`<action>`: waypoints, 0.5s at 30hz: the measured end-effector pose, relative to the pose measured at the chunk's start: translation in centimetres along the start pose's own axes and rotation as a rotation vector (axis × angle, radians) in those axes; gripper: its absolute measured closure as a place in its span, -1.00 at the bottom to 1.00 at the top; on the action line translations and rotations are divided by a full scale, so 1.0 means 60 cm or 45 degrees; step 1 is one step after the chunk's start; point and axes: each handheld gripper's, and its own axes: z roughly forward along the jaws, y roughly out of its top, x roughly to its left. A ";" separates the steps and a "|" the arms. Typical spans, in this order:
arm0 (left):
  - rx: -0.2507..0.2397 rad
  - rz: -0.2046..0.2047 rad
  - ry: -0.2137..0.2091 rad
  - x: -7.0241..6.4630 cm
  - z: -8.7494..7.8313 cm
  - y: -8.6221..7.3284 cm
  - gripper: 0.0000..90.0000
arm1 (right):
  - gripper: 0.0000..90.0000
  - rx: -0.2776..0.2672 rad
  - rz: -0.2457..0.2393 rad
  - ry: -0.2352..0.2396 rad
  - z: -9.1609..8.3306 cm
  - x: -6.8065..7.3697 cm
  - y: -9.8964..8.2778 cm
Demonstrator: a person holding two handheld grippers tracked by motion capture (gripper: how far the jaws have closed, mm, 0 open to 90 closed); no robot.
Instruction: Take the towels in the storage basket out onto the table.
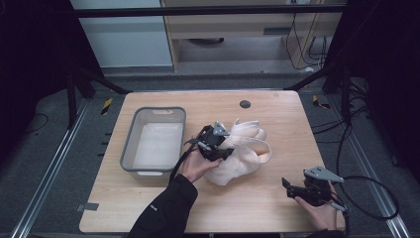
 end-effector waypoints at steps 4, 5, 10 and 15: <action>0.013 0.013 -0.016 -0.001 0.006 -0.004 0.41 | -0.69 0.006 0.001 0.001 0.000 0.001 0.000; 0.017 0.018 -0.015 -0.002 0.008 -0.005 0.40 | -0.69 0.006 -0.001 0.000 0.000 0.000 0.000; 0.026 0.019 -0.020 -0.003 0.016 -0.013 0.37 | -0.70 0.006 0.001 -0.002 0.000 0.000 0.000; 0.043 0.013 -0.020 0.000 0.023 -0.020 0.34 | -0.71 0.007 0.004 -0.003 0.000 -0.001 0.000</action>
